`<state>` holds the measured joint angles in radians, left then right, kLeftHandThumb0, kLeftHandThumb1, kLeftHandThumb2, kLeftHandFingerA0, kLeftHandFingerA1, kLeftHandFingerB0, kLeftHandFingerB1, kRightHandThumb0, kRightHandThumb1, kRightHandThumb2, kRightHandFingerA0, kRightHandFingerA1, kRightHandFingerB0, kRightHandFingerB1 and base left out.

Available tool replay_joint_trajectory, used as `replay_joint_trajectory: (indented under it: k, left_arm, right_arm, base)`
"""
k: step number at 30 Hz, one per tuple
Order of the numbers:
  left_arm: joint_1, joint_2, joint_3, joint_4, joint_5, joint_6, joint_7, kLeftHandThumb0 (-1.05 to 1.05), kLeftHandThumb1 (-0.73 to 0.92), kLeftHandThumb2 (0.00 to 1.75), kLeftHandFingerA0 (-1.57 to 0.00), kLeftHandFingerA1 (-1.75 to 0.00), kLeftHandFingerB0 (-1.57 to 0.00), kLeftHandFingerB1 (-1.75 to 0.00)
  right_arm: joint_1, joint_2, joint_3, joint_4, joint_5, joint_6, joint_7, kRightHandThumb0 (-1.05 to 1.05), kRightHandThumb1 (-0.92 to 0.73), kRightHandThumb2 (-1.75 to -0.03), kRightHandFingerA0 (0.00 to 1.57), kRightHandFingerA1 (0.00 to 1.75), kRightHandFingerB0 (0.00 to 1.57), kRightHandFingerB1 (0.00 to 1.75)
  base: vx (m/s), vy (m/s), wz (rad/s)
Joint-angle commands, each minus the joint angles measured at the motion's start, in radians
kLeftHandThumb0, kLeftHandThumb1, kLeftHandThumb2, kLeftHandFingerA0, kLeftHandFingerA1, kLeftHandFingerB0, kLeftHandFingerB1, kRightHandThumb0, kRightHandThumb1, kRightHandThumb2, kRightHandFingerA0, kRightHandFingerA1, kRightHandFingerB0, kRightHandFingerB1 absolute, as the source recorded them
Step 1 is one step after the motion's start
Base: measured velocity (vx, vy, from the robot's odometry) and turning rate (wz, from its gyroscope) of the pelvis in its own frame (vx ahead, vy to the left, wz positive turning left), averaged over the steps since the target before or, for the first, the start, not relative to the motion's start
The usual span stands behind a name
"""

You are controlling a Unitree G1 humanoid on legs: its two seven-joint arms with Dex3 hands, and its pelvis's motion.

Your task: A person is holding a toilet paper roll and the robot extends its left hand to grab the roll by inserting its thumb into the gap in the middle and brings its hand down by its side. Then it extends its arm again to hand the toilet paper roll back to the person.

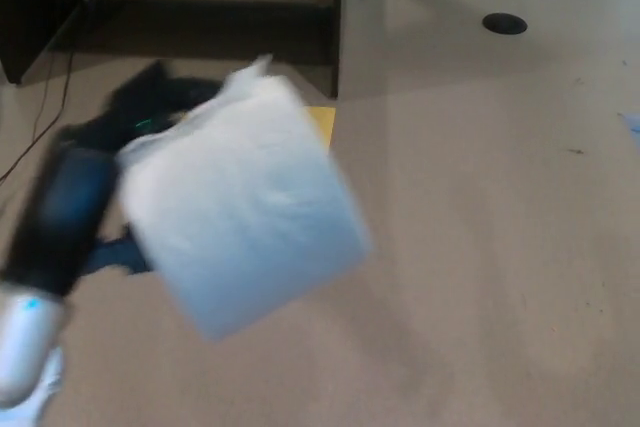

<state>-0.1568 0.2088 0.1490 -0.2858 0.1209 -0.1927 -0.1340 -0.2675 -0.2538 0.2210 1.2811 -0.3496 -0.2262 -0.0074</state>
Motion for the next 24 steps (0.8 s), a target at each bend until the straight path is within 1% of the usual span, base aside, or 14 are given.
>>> replay_joint_trajectory:
  k: [1, 3, 4, 5, 7, 8, 9, 13, 14, 15, 16, 19, 21, 24]
  left_arm:
    - [0.141, 0.031, 0.082, 0.14, -0.102, -0.144, -0.032, -0.12, 0.82, 0.64, -1.01, -1.33, -0.83, -1.16]
    - [0.189, 0.043, 0.104, 0.271, -0.089, -0.241, -0.022, -0.03, 0.78, 0.68, -1.01, -1.27, -0.84, -1.13]
    - [0.231, 0.047, 0.126, 0.343, -0.09, -0.256, -0.017, -0.09, 0.79, 0.66, -1.03, -1.28, -0.85, -1.13]
    - [0.263, 0.062, 0.146, 0.46, -0.069, -0.322, 0.005, -0.01, 0.76, 0.69, -0.99, -1.26, -0.84, -1.1]
    - [0.299, 0.085, 0.162, 0.608, -0.036, -0.366, 0.04, -0.05, 0.77, 0.72, -0.97, -1.28, -0.82, -1.12]
    - [0.306, 0.09, 0.174, 0.692, -0.046, -0.401, 0.042, 0.02, 0.73, 0.79, -0.97, -1.29, -0.83, -1.1]
    - [0.323, 0.105, 0.172, 0.739, -0.003, -0.388, 0.087, -0.02, 0.7, 0.83, -0.94, -1.31, -0.82, -1.14]
    - [0.343, 0.1, 0.189, 0.932, -0.039, -0.387, 0.091, -0.03, 0.79, 0.76, -0.88, -1.39, -0.78, -1.17]
    - [0.348, 0.106, 0.173, 0.963, -0.002, -0.378, 0.133, -0.05, 0.78, 0.73, -0.87, -1.36, -0.78, -1.15]
    - [0.349, 0.11, 0.167, 0.995, 0.009, -0.388, 0.148, -0.05, 0.79, 0.72, -0.88, -1.36, -0.78, -1.14]
    - [0.352, 0.113, 0.159, 1.025, 0.014, -0.387, 0.156, -0.05, 0.8, 0.7, -0.88, -1.36, -0.79, -1.12]
    - [0.345, 0.129, 0.133, 1.12, 0.036, -0.408, 0.183, -0.02, 0.81, 0.67, -0.85, -1.35, -0.83, -1.11]
    - [0.321, 0.144, 0.113, 1.167, 0.037, -0.362, 0.164, 0.02, 0.79, 0.69, -0.82, -1.33, -0.84, -1.1]
    - [0.29, 0.168, 0.09, 1.22, 0.041, -0.337, 0.144, -0.05, 0.78, 0.67, -0.8, -1.32, -0.84, -1.09]
  right_arm:
    - [0.009, -0.039, -0.012, 0.0, 0.006, 0.007, 0.004, -0.35, -0.64, -0.59, 0.72, 0.58, 0.49, 0.41]
    - [0.012, -0.049, -0.014, -0.002, 0.006, 0.006, 0.002, -0.35, -0.64, -0.59, 0.71, 0.6, 0.49, 0.41]
    - [0.015, -0.05, -0.012, -0.004, 0.004, 0.001, -0.001, -0.35, -0.65, -0.59, 0.72, 0.67, 0.49, 0.42]
    - [0.016, -0.051, -0.008, -0.005, 0.0, -0.002, -0.003, -0.36, -0.65, -0.59, 0.71, 0.66, 0.49, 0.43]
    - [0.016, -0.051, -0.007, -0.006, -0.001, -0.002, -0.003, -0.35, -0.67, -0.6, 0.71, 0.66, 0.5, 0.43]
    - [0.015, -0.051, -0.005, -0.006, -0.003, 0.0, -0.005, -0.35, -0.67, -0.6, 0.7, 0.65, 0.5, 0.43]
    - [0.014, -0.051, -0.004, -0.004, -0.005, 0.003, -0.007, -0.35, -0.67, -0.6, 0.71, 0.62, 0.5, 0.43]
    - [0.0, -0.067, -0.001, -0.003, -0.009, -0.001, -0.008, -0.35, -0.67, -0.6, 0.71, 0.64, 0.51, 0.43]
    - [-0.006, -0.074, -0.007, -0.005, -0.004, -0.001, 0.0, -0.42, -0.53, -0.86, 0.66, 0.72, 0.45, 0.56]
    - [-0.007, -0.076, -0.008, -0.006, -0.003, -0.001, 0.001, -0.41, -0.53, -0.86, 0.66, 0.72, 0.44, 0.56]
    - [-0.007, -0.076, -0.007, -0.005, -0.003, -0.002, 0.001, -0.36, -0.66, -0.59, 0.7, 0.62, 0.51, 0.43]
    - [-0.013, -0.075, -0.008, -0.006, -0.003, 0.006, 0.003, -0.36, -0.66, -0.6, 0.69, 0.6, 0.52, 0.43]
    - [-0.018, -0.073, -0.004, -0.005, -0.007, 0.009, -0.004, -0.34, -0.66, -0.59, 0.71, 0.63, 0.53, 0.43]
    - [-0.017, -0.072, -0.006, -0.003, -0.004, 0.002, 0.004, -0.35, -0.66, -0.6, 0.69, 0.62, 0.51, 0.43]
  base:
    - [0.0, 0.0, 0.0]
    - [0.0, 0.0, 0.0]
    - [0.0, 0.0, 0.0]
    - [0.0, 0.0, 0.0]
    - [0.0, 0.0, 0.0]
    - [0.0, 0.0, 0.0]
    - [0.0, 0.0, 0.0]
    - [0.0, 0.0, 0.0]
    - [0.0, 0.0, 0.0]
    - [0.0, 0.0, 0.0]
    - [0.0, 0.0, 0.0]
    - [0.0, 0.0, 0.0]
    - [0.0, 0.0, 0.0]
    - [0.0, 0.0, 0.0]
